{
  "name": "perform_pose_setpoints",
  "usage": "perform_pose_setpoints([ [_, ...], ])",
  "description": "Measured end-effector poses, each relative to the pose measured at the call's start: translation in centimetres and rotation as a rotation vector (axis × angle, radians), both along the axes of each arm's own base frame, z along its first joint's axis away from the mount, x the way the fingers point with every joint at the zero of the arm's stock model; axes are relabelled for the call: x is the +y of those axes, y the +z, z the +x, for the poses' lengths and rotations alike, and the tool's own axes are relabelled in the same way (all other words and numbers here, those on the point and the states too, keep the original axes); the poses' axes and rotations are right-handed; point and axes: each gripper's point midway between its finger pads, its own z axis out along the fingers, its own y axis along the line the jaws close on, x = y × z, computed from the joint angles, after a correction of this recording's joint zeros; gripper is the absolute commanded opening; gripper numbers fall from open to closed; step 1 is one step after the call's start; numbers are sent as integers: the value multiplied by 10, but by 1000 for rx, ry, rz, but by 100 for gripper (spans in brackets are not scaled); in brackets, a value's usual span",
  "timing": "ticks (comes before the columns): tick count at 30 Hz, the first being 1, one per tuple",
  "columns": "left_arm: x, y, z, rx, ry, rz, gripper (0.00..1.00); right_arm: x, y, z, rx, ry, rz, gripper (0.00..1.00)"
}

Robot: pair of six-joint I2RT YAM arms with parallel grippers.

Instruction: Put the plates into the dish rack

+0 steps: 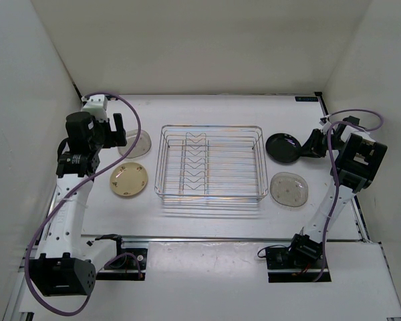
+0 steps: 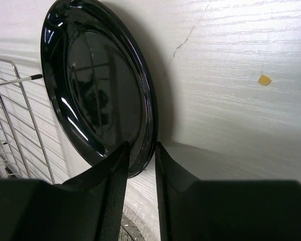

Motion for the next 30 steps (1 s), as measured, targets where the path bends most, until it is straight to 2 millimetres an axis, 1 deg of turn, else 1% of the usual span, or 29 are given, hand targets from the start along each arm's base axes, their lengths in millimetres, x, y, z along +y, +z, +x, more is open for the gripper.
perform_pose_setpoints([
  [2, 0, 0, 0, 0, 1, 0, 100, 0, 0, -1, 3, 0, 1, 26],
  [4, 1, 0, 0, 0, 2, -1, 100, 1, -1, -2, 8, 0, 4, 26],
  [5, 1, 0, 0, 0, 1, -1, 100, 1, -2, -3, 10, 0, 5, 23],
  [6, 1, 0, -1, 0, 1, -1, 100, 2, -2, -3, 12, 1, 5, 23],
  [11, 2, 2, -2, -6, 3, -2, 100, 2, -3, -4, 16, 0, 6, 16],
  [15, 3, 2, -2, -8, 4, -4, 100, 2, -3, -4, 18, -2, 9, 5],
  [18, 3, 2, -2, -7, 4, -4, 100, 3, -3, -5, 22, -3, 11, 0],
  [24, 2, 2, -2, -7, 2, -5, 100, 2, -3, -5, 24, -4, 7, 0],
  [30, 2, -5, -3, 7, 1, -6, 100, 5, -3, -4, 25, -1, 7, 1],
])
